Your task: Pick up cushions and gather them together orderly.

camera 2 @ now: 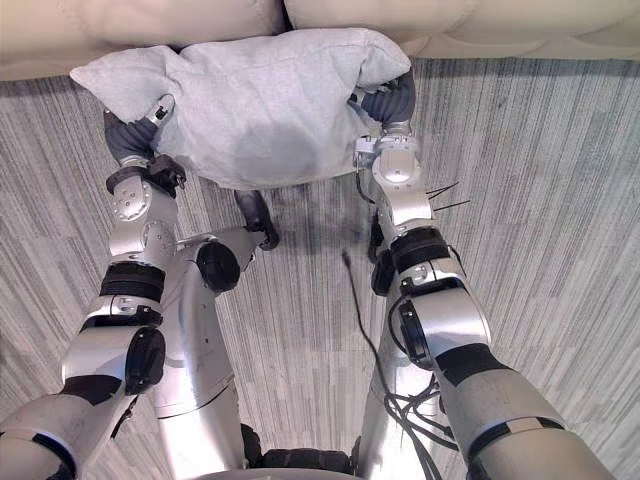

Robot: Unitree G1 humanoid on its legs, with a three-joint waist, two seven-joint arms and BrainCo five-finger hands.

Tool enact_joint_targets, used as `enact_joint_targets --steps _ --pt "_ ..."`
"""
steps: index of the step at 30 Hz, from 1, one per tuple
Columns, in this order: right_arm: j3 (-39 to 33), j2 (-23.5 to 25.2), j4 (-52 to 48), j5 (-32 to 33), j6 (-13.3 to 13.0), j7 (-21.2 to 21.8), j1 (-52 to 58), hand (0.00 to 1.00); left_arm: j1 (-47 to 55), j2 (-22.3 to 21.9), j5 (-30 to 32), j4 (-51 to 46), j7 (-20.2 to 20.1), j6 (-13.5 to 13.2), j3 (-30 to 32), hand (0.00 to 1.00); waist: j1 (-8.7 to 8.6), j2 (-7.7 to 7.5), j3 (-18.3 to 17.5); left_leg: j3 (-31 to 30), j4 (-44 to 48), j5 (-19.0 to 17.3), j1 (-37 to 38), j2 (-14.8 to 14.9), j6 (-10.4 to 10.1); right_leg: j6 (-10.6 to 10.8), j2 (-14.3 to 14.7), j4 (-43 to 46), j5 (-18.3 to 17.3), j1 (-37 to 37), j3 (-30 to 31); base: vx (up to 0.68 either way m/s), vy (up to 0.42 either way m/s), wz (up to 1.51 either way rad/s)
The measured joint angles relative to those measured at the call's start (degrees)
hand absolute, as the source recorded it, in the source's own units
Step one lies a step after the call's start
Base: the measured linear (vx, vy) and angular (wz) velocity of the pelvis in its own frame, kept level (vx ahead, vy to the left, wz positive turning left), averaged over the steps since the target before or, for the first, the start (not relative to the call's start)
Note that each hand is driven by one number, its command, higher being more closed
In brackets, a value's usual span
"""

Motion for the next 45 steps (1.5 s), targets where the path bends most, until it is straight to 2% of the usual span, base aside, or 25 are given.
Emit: enact_joint_targets --steps 5,9,13,14,15,19,20,22,24,27,30,37,39,40,43,44,45 --pt "4.1 -0.6 -6.1 -0.7 0.1 0.0 7.5 1.00 4.1 -0.1 0.1 -5.9 1.4 0.0 -2.2 1.00 -0.48 -0.06 -0.1 0.4 -1.2 0.2 4.3 0.3 -0.2 -0.1 0.4 -1.0 0.0 3.9 0.1 -0.01 0.000 -0.01" --pt "5.2 -0.7 -14.1 -2.8 0.3 0.0 16.4 1.00 10.7 -1.3 0.2 -13.5 1.5 -0.1 -3.9 1.00 -0.71 -0.08 -0.3 0.8 -6.9 0.7 14.7 0.5 -1.8 -1.2 1.1 -7.4 0.8 14.5 -0.9 -0.02 -0.017 -0.04" --pt "5.2 -0.5 -25.6 -4.6 0.3 0.3 29.0 1.00 21.7 -4.0 1.5 -22.2 1.5 -1.3 -5.5 1.00 -0.83 -0.74 -2.1 2.0 -15.7 1.7 29.4 0.2 -3.4 -1.7 1.5 -17.2 2.1 29.6 -3.0 0.07 -0.059 -0.01" --pt "5.2 -0.4 -27.9 -4.9 0.3 0.4 32.4 1.00 24.8 -4.6 2.0 -23.7 1.4 -1.7 -6.4 1.00 -0.70 -0.82 -3.6 2.2 -17.4 1.7 32.2 0.2 -3.4 -1.7 1.9 -19.5 2.4 32.7 -3.3 0.18 -0.059 -0.06" --pt "5.2 0.0 -30.8 -5.1 0.0 0.7 38.7 1.00 30.5 -5.7 3.0 -25.4 1.2 -2.5 -7.9 1.00 -0.69 -0.95 -9.0 2.7 -20.2 1.9 35.0 0.0 -3.5 -1.5 2.0 -23.4 2.9 35.8 -3.9 0.18 -0.033 -0.05" --pt "5.2 0.7 -36.4 -5.1 -0.2 2.5 47.6 1.00 37.9 -7.1 4.4 -26.6 -0.3 -2.9 -8.7 1.00 -0.72 -1.62 -11.9 4.5 -25.9 2.2 47.0 -0.7 -3.7 -0.7 2.3 -32.4 4.4 48.7 -4.9 0.25 0.025 -0.06" --pt "5.3 1.0 -37.2 -5.1 -0.8 3.5 50.6 1.00 40.9 -7.5 4.6 -26.6 -1.3 -2.9 -8.7 1.00 -0.74 -1.80 -13.9 5.4 -28.2 2.2 50.5 -1.0 -3.8 -0.2 2.3 -35.8 4.9 52.5 -4.9 0.25 0.060 -0.07" --pt "5.5 1.7 -37.2 -5.1 -1.6 5.1 53.6 1.00 44.8 -7.2 4.6 -26.5 -2.7 -3.0 -8.8 1.00 -1.06 -2.83 -15.8 6.7 -32.7 3.5 56.2 -2.4 -4.0 0.1 1.9 -41.1 6.3 58.0 -4.4 0.29 0.058 -0.07" --pt "5.7 1.7 -36.8 -5.1 -2.2 7.3 55.3 1.00 48.7 -6.3 4.6 -26.5 -4.1 -3.3 -8.8 1.00 -1.62 -3.43 -17.9 8.0 -39.5 5.8 61.4 -4.2 -4.1 0.2 1.8 -49.2 9.5 63.5 -4.2 0.21 0.022 -0.07" --pt "6.2 1.4 -36.5 -5.2 -2.2 9.8 56.6 1.00 53.0 -5.6 4.6 -26.5 -5.5 -3.3 -8.7 1.00 -1.73 -3.44 -18.2 10.4 -45.5 7.2 68.2 -5.1 -4.7 0.1 2.0 -56.3 12.9 69.7 -2.9 0.15 0.019 -0.23" --pt "6.7 0.8 -36.5 -5.3 -2.2 12.0 59.2 1.00 57.2 -5.7 4.6 -26.5 -7.3 -3.2 -8.8 1.00 -2.02 -3.44 -20.9 12.3 -49.5 7.7 72.7 -5.9 -5.4 0.1 2.3 -59.9 14.9 72.6 -1.0 0.10 -0.004 -0.38" --pt "7.3 -0.6 -36.5 -5.1 -2.2 13.0 60.0 1.00 59.3 -5.5 5.2 -26.5 -9.0 -2.7 -9.0 1.00 -2.84 -3.47 -21.8 13.6 -50.5 7.5 76.1 -5.8 -5.6 -0.3 3.3 -61.1 17.9 73.6 2.4 0.00 0.003 -0.32" --pt "7.3 -0.7 -36.5 -5.1 -2.2 13.1 59.9 1.00 59.4 -5.7 5.2 -26.5 -9.0 -2.6 -8.9 1.00 -2.17 -2.86 -21.7 12.1 -48.9 3.4 76.1 -5.0 -6.2 -0.1 4.5 -57.6 17.8 71.7 2.8 -0.07 0.040 -0.41" --pt "7.3 -0.7 -36.5 -5.1 -2.2 13.1 59.9 1.00 59.3 -5.7 5.3 -26.5 -9.0 -2.4 -8.9 1.00 -1.83 -2.72 -21.5 12.0 -47.1 1.4 75.6 -4.3 -5.6 0.4 5.0 -52.8 17.4 69.1 3.0 -0.10 0.057 -0.39" --pt "7.3 -0.9 -36.4 -5.2 -2.2 13.1 60.0 1.00 59.9 -5.6 6.5 -26.5 -9.0 -1.7 -9.0 1.00 -2.78 -2.75 -21.0 12.0 -45.7 -0.4 77.5 -5.4 -5.1 1.5 3.7 -36.9 17.0 63.1 2.4 -0.10 0.072 -0.01" --pt "7.4 -1.0 -36.4 -5.2 -2.2 13.1 60.0 1.00 60.3 -5.7 7.0 -26.5 -9.0 -1.7 -9.0 1.00 -3.19 -2.38 -20.6 11.7 -46.2 -0.9 79.2 -6.1 -4.4 0.6 1.8 -32.7 16.6 61.2 0.4 -0.02 0.061 0.10" --pt "7.7 -0.9 -36.2 -5.2 -2.2 13.1 60.0 1.00 60.5 -5.3 7.1 -26.5 -9.0 -1.7 -9.0 1.00 -3.41 -1.53 -20.0 11.7 -47.2 -0.9 80.3 -6.2 -4.4 -1.3 1.7 -35.5 14.2 61.4 -1.9 0.00 0.020 0.11"
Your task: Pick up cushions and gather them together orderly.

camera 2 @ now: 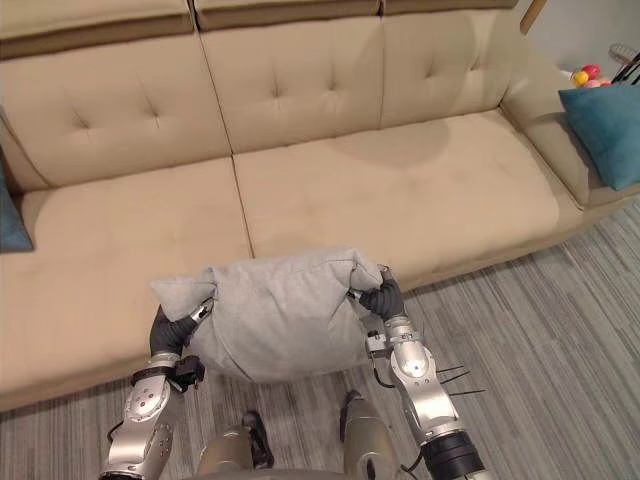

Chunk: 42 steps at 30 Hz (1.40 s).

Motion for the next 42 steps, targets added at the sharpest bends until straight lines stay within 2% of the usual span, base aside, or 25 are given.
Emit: enact_joint_targets --steps 2,3,5,6,7,8,9,11,12,13,14,15,17,18,19,20,21,22,23,24,27,31,35,38,42 --pt "0.7 0.0 0.1 0.0 0.0 0.1 0.0 1.00 -0.2 1.5 0.0 0.0 0.0 -0.3 0.2 1.00 0.14 -0.54 -0.3 -0.4 -3.3 0.0 0.4 -0.4 0.0 0.1 1.0 -11.1 -0.1 0.2 -2.3 0.07 -0.026 0.24" --pt "0.7 0.0 0.5 -0.1 0.0 0.4 0.0 1.00 -0.3 2.3 0.0 0.0 0.1 -0.3 0.2 1.00 -0.34 -1.25 -0.6 -1.7 -5.8 0.5 0.5 -1.5 -0.7 -0.1 1.5 -19.7 1.1 1.1 -2.6 0.16 -0.065 0.52" --pt "0.4 -0.2 1.6 -0.7 0.0 0.7 0.3 1.00 -0.4 2.4 0.0 0.1 0.0 -0.1 -0.1 1.00 -1.25 -2.43 -0.7 -4.5 -5.8 1.7 0.7 -3.2 -2.4 0.0 0.9 -26.8 1.7 3.6 -0.9 0.23 -0.161 0.75" --pt "-0.2 -0.3 2.4 -1.5 0.2 0.7 0.4 1.00 -0.5 1.8 0.0 0.4 0.0 0.3 -0.9 1.00 -1.84 -1.47 0.0 -6.8 -4.7 1.3 1.6 -3.0 -3.3 -1.3 1.3 -23.7 5.2 3.8 -0.4 0.24 -0.213 0.74" --pt "-0.7 -0.7 2.4 -1.6 0.3 0.7 1.2 1.00 -0.4 1.2 0.0 0.4 0.0 0.3 -1.7 1.00 -1.93 -0.49 0.2 -7.8 -4.3 0.8 2.1 -2.3 -4.2 -1.4 1.5 -21.1 5.3 3.8 -1.3 0.29 -0.210 0.61" --pt "-1.2 -1.2 2.4 -1.6 0.3 0.7 2.3 1.00 -0.2 0.5 0.0 0.4 -0.3 0.3 -2.3 1.00 -1.78 0.62 -0.1 -8.4 -4.4 0.5 2.8 -1.2 -5.0 -2.4 2.2 -19.1 4.1 3.9 -2.5 0.44 -0.214 0.26" --pt "-2.0 -1.3 2.3 -2.0 0.3 0.9 3.0 1.00 0.2 -0.7 -0.1 0.4 -1.1 0.2 -1.9 1.00 -0.94 1.75 -0.8 -10.1 3.0 1.3 0.6 1.2 -6.1 -3.8 4.6 -18.6 2.0 4.4 -3.3 0.38 -0.171 0.00" --pt "-2.2 -1.4 1.8 -2.0 0.2 0.9 3.0 1.00 -0.2 -1.1 -0.2 0.4 -1.3 0.3 -1.8 1.00 -0.18 1.94 -0.9 -11.9 12.6 2.5 -3.4 4.1 -7.2 -4.9 6.7 -18.8 1.7 5.5 -3.5 0.37 -0.163 -0.27" --pt "-2.4 -1.4 1.8 -2.0 0.2 0.9 2.9 1.00 -0.2 -1.3 -0.2 0.6 -1.6 0.3 -1.8 1.00 -0.24 2.07 -0.9 -12.3 15.2 3.3 -4.2 4.9 -7.2 -5.2 7.3 -18.8 1.4 6.1 -3.5 0.48 -0.176 -0.32" --pt "-3.1 -1.5 1.8 -2.0 0.2 0.9 3.0 1.00 -0.6 -2.0 -0.2 1.7 -2.6 0.4 -1.8 1.00 -0.24 2.07 -0.9 -12.5 19.3 5.9 -5.0 5.9 -6.9 -5.7 7.9 -18.8 0.9 7.6 -3.4 0.48 -0.098 -0.28" --pt "-3.5 -1.9 1.6 -2.0 0.2 0.9 3.0 1.00 -1.0 -2.7 -0.2 2.6 -2.9 0.6 -1.8 1.00 -0.12 1.98 -1.0 -12.4 22.5 8.6 -6.1 6.1 -6.7 -6.2 7.6 -19.2 0.6 9.0 -2.9 0.37 -0.040 -0.24" --pt "-3.7 -2.5 1.3 -2.0 0.2 0.9 3.1 1.00 -1.3 -3.2 -0.2 3.1 -3.3 0.6 -1.8 1.00 -0.29 2.09 -1.0 -12.3 24.3 9.4 -6.6 6.2 -6.5 -6.5 7.3 -19.6 0.4 9.9 -2.7 0.34 0.012 -0.20" --pt "-5.6 -2.9 -0.1 -2.0 0.2 0.9 3.9 1.00 -2.9 -4.1 -0.2 4.3 -3.8 0.7 -2.2 1.00 -0.28 2.18 -1.1 -10.7 27.1 5.0 -8.2 5.6 -4.3 -6.6 6.1 -22.0 0.3 13.2 -1.3 0.31 0.083 -0.07" --pt "-6.7 -2.8 -0.3 -2.0 0.1 0.9 4.1 1.00 -4.1 -4.2 -0.1 4.5 -4.2 1.0 -2.7 1.00 -0.25 2.15 -1.0 -10.3 25.1 2.8 -10.1 4.1 -3.1 -6.6 4.9 -22.9 0.3 14.8 -1.2 0.24 0.126 0.09" --pt "-6.9 -2.8 -0.3 -2.0 0.1 0.8 4.1 1.00 -4.4 -4.1 -0.1 4.5 -4.4 1.0 -2.8 1.00 -0.17 2.07 -1.0 -10.2 23.8 2.4 -10.8 3.5 -2.6 -6.6 4.2 -22.9 0.3 15.1 -1.2 0.19 0.174 0.15" --pt "-6.9 -2.8 -0.3 -2.0 0.1 0.8 4.1 1.00 -5.3 -3.5 -0.1 4.5 -4.8 1.1 -3.4 1.00 -0.17 1.57 -0.8 -10.2 19.5 2.0 -11.9 1.5 -1.9 -5.8 2.7 -22.8 -0.2 16.0 -1.1 0.17 0.210 0.17" --pt "-6.9 -2.8 -0.3 -2.0 -0.1 0.8 4.3 1.00 -5.4 -2.8 -0.1 4.5 -4.8 1.1 -4.2 1.00 -0.26 1.31 -0.8 -10.5 11.2 2.3 -11.9 -1.0 -2.4 -4.2 1.0 -22.5 -1.2 16.9 -1.4 0.13 0.175 0.16" --pt "-7.0 -3.0 -0.3 -2.0 -0.2 0.8 4.5 1.00 -5.2 -2.7 -0.1 4.4 -4.8 1.1 -4.4 1.00 -0.29 1.84 -1.1 -10.8 5.4 4.4 -11.1 -1.8 -3.2 -3.0 0.8 -22.2 -1.9 17.0 -1.3 0.20 0.286 -0.14" --pt "-6.9 -3.7 0.0 -2.0 -0.2 0.9 4.8 1.00 -4.2 -2.8 -0.1 3.9 -4.9 0.9 -4.9 1.00 0.18 4.45 -2.2 -10.6 -1.3 12.1 -10.9 -0.7 -1.6 0.2 2.2 -21.1 -4.5 17.3 -1.0 0.19 0.295 -0.06" --pt "-7.0 -1.8 1.1 -2.0 0.1 0.9 4.8 1.00 -4.8 -1.3 0.0 4.2 -4.8 1.2 -4.9 1.00 -0.21 3.06 -2.1 -10.4 -0.5 11.7 -11.4 -2.5 -1.3 0.9 0.3 -20.5 -5.5 17.2 -0.6 0.22 0.333 -0.03" --pt "-6.6 0.5 1.1 -2.0 0.1 0.9 4.9 1.00 -4.8 1.0 0.0 3.1 -4.8 1.4 -4.8 1.00 0.08 1.81 -2.0 -9.3 -0.5 10.7 -11.3 -4.7 0.3 1.0 -1.8 -20.2 -4.8 16.8 0.8 0.11 0.208 0.10" --pt "-5.6 1.1 1.1 -2.0 0.2 0.5 0.4 1.00 -5.8 2.6 0.3 1.1 -4.3 1.5 -3.7 1.00 1.21 1.52 -1.9 -6.9 -0.9 10.2 -11.2 -4.8 1.0 0.7 -2.1 -20.7 -2.9 15.1 3.6 0.01 0.133 -0.34" --pt "-3.8 1.1 3.0 -2.0 0.2 -1.9 -10.2 1.00 -12.1 3.9 1.0 1.2 -0.5 1.5 -1.5 1.00 1.66 0.52 -1.2 -6.1 -2.9 11.3 -12.1 -5.5 1.4 0.6 -2.4 -21.2 -2.9 12.7 3.9 -0.08 0.027 -0.18" --pt "-4.2 0.8 9.8 -1.9 0.1 -5.6 -25.6 1.00 -24.3 6.0 1.8 2.6 5.0 1.4 0.6 1.00 2.07 0.33 0.2 -6.4 -6.8 15.7 -14.6 -5.7 1.4 1.6 -1.9 -22.0 -1.9 9.0 3.8 -0.15 -0.025 0.02" --pt "-5.2 -0.1 17.2 -1.0 0.1 -9.1 -43.0 1.00 -41.8 9.2 1.9 8.3 10.9 -0.1 2.9 1.00 3.16 0.63 3.8 -8.0 -15.3 22.6 -15.7 -5.4 0.9 1.4 -0.2 -22.8 0.2 5.4 2.6 -0.17 -0.071 0.12"
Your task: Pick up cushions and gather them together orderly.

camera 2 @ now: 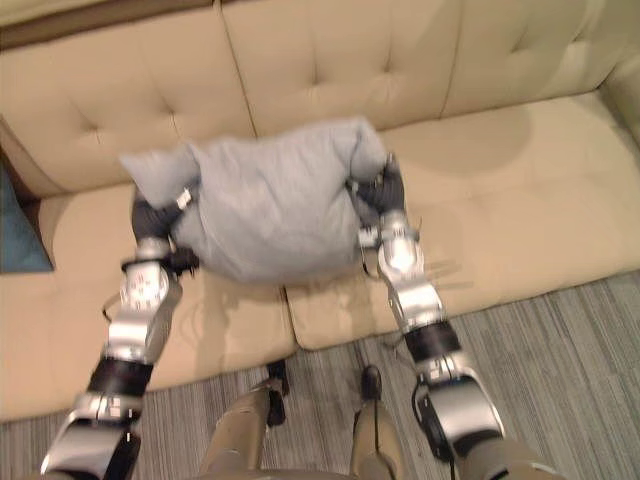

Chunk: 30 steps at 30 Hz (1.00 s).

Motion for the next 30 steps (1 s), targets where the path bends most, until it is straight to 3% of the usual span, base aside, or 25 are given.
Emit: enact_joint_targets --steps 6,8,13,14,15,20,26,30 --pt "-5.6 0.0 6.5 1.5 -0.3 -5.0 -21.1 1.00 -24.3 3.3 0.1 10.4 6.7 -1.1 2.6 1.00 1.34 1.76 4.7 -2.0 -8.4 7.4 -3.9 -0.3 -0.2 0.3 0.8 2.3 0.5 -7.5 -1.9 -0.08 -0.032 0.15" --pt "-6.2 0.1 9.2 1.5 -0.8 -6.2 -25.7 1.00 -28.8 3.5 0.2 12.3 8.2 -1.2 3.8 1.00 1.46 2.17 5.9 -2.8 -8.5 8.1 -5.5 -0.3 -0.4 0.3 0.6 2.4 0.5 -8.9 -2.5 0.00 -0.009 0.12" --pt "-6.6 -0.1 18.5 2.2 -1.5 -7.7 -37.4 1.00 -42.6 6.8 0.0 21.8 9.4 -1.3 4.6 1.00 1.43 2.80 10.1 -6.4 -8.5 10.5 -10.5 -0.3 -3.1 0.5 0.4 2.4 0.7 -12.8 -4.4 0.03 -0.039 0.17" --pt "-6.6 -0.4 20.2 2.5 -1.5 -8.1 -39.1 1.00 -44.5 7.0 -0.1 23.0 9.4 -1.3 4.6 0.00 1.41 2.90 10.8 -7.0 -8.5 11.3 -11.9 -0.3 -3.7 0.5 0.4 2.2 0.7 -13.6 -5.1 0.07 -0.053 0.25" --pt "-6.5 -0.8 21.6 2.7 -1.5 -8.4 -40.1 0.00 -45.8 7.0 -0.3 24.2 9.3 -1.4 4.5 0.00 1.44 2.96 10.9 -7.9 -8.5 12.1 -13.6 -0.3 -4.5 0.4 0.3 2.1 0.7 -14.8 -5.7 0.08 -0.058 0.23" --pt "-6.7 -3.2 22.7 4.3 -2.7 -8.5 -42.9 0.00 -48.1 6.8 -3.4 25.9 8.9 -3.5 4.8 0.00 1.64 3.02 11.9 -8.9 -8.5 12.4 -17.4 -0.1 -4.7 0.4 0.1 2.0 0.6 -17.9 -7.1 0.08 -0.033 0.11" --pt "-5.8 -6.2 20.3 8.3 -2.5 -8.3 -43.7 0.00 -49.7 6.5 -5.7 25.9 5.9 -3.5 5.6 0.00 1.80 3.01 11.9 -7.3 -8.5 12.5 -19.0 -0.3 -4.9 0.4 -0.3 2.6 0.6 -19.6 -7.3 0.06 -0.003 0.01" --pt "-3.8 -11.7 18.6 11.6 -2.3 -7.2 -43.6 0.00 -49.6 7.4 -6.9 25.9 3.8 -3.2 6.3 0.00 1.72 3.01 11.9 -5.9 -8.5 12.5 -19.6 -0.2 -4.9 0.4 -0.4 3.7 0.6 -20.8 -7.3 0.02 -0.005 -0.03"
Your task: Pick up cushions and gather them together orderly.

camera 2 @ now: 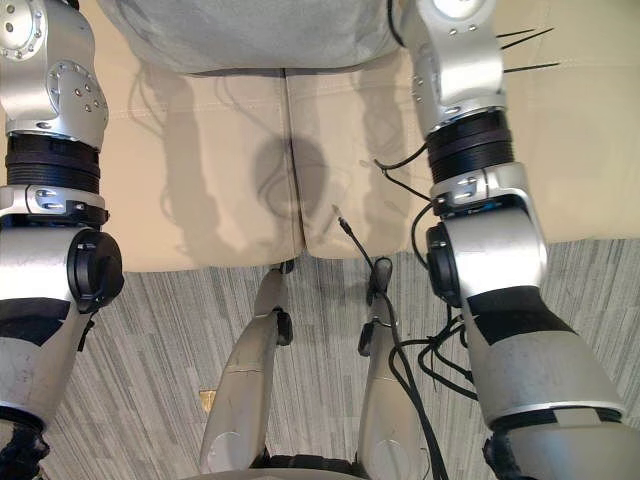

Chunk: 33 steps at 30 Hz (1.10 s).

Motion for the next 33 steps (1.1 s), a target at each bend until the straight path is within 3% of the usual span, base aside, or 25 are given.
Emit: enact_joint_targets --steps 7,13,14,15,16,19,22,26,30,33 --pt "-0.5 -11.3 -8.0 7.1 -0.1 1.3 3.8 0.00 8.4 6.7 -3.3 -1.1 -3.4 1.3 3.1 0.00 -0.37 -0.01 0.0 0.8 0.0 0.0 2.5 0.1 0.0 -0.1 -0.1 1.7 0.0 1.5 -0.2 0.01 -0.006 -0.01" --pt "-5.0 -15.5 -28.5 8.6 -1.5 2.4 27.4 0.00 33.8 6.6 -4.8 -20.4 -4.4 0.6 5.4 0.00 -0.46 -0.31 -0.3 1.0 0.0 -0.3 9.1 0.0 -0.2 -1.1 -0.4 4.9 -3.6 7.1 0.0 0.04 -0.042 0.12" --pt "-6.0 -15.0 -31.7 8.3 -2.0 3.5 34.3 0.00 40.2 5.8 -4.6 -23.8 -4.7 -0.1 5.5 0.00 -0.32 -0.44 -0.9 1.0 0.0 -1.6 10.5 0.1 -0.7 -1.2 -0.3 5.2 -5.1 8.3 0.0 0.02 -0.087 -0.02" --pt "-7.6 -12.7 -33.2 7.7 -2.5 4.8 42.1 0.00 47.7 3.5 -4.1 -25.8 -5.4 -0.9 6.3 0.00 -0.14 -0.26 -3.6 0.8 -0.1 -4.2 10.9 0.3 1.1 -1.3 0.4 6.0 -6.6 8.1 0.1 0.03 -0.094 -0.07" --pt "-8.4 -11.5 -33.5 7.6 -2.6 5.3 45.1 0.00 50.4 2.4 -4.1 -26.2 -5.8 -1.0 6.8 0.00 -0.23 -0.21 -4.6 0.6 -0.1 -4.9 11.0 0.6 1.8 -1.3 0.7 6.4 -6.8 7.9 0.1 0.05 -0.072 -0.08" --pt "-13.6 -5.7 -32.5 7.5 -2.8 8.1 61.4 0.00 62.0 -5.1 -2.7 -25.8 -8.3 -0.5 6.6 0.00 -0.74 -0.38 -5.9 -0.2 -0.1 -5.1 13.0 0.3 2.1 -1.2 0.8 6.4 -7.1 10.1 0.2 0.05 -0.052 0.02" --pt "-15.7 4.4 -29.4 5.0 -2.4 12.7 77.6 0.00 75.3 -13.2 1.7 -25.0 -12.9 1.3 3.6 0.00 -2.10 -0.41 -6.8 -0.5 -0.1 -5.1 16.7 -0.1 2.1 -1.1 0.7 4.8 -7.2 14.5 0.3 0.04 -0.047 0.03" --pt "-15.0 11.3 -23.1 -2.5 -0.8 16.5 90.5 0.00 84.2 -16.1 7.3 -20.5 -17.8 3.4 1.6 0.00 -3.08 -0.60 -11.3 -1.1 -0.1 -5.6 21.5 0.0 1.5 -1.1 0.9 2.6 -7.1 20.1 0.1 0.03 -0.040 0.01" --pt "-13.5 13.0 -14.8 -10.3 0.2 19.9 98.0 0.00 91.2 -16.5 14.2 -12.0 -20.7 5.0 1.7 0.00 -3.54 -1.04 -17.6 -0.3 -0.2 -9.1 27.6 0.3 1.7 -1.2 1.5 -1.8 -6.8 26.7 1.1 0.00 -0.021 -0.20" --pt "-13.5 13.1 -8.3 -13.5 1.2 21.4 100.2 0.00 93.7 -17.1 17.9 -6.6 -22.1 6.0 1.7 0.00 -3.78 -1.58 -20.0 0.8 -0.5 -10.4 30.7 0.3 1.7 -1.0 1.6 -5.2 -5.5 30.8 2.1 -0.01 0.030 -0.19"
